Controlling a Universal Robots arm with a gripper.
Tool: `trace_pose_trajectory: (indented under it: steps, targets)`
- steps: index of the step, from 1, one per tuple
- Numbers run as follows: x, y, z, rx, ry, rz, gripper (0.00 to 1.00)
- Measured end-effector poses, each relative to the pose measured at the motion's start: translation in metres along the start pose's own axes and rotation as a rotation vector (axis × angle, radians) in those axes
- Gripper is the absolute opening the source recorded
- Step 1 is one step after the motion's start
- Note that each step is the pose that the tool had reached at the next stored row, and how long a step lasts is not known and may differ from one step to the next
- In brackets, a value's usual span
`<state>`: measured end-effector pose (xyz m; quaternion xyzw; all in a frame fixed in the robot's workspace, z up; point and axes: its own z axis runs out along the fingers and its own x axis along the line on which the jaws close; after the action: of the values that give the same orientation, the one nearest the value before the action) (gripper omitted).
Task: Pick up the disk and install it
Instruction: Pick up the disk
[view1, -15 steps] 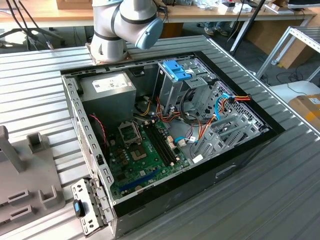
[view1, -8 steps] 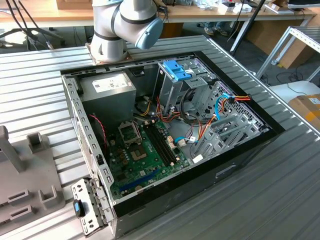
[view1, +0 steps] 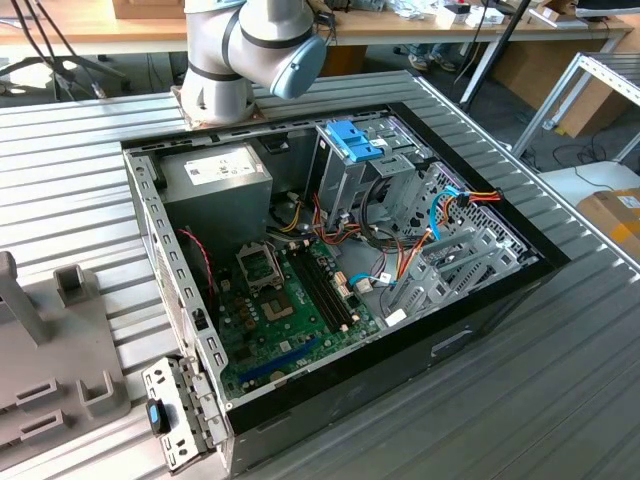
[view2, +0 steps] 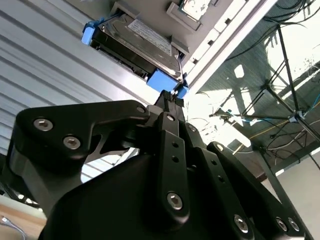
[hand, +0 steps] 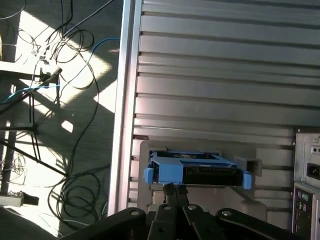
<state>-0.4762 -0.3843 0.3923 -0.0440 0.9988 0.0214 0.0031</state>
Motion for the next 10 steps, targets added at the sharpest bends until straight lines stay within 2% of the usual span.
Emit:
trace_pose_trajectory:
  steps: [6, 9, 10]
  targets:
    - [0.0000, 0.0000, 0.0000, 0.0102, 0.0067, -0.133, 0.11]
    - [0.0000, 0.0000, 0.0002, 0.0127, 0.0101, -0.214, 0.11]
    - [0.0000, 0.0000, 0.0004, 0.0138, 0.0118, -0.254, 0.11]
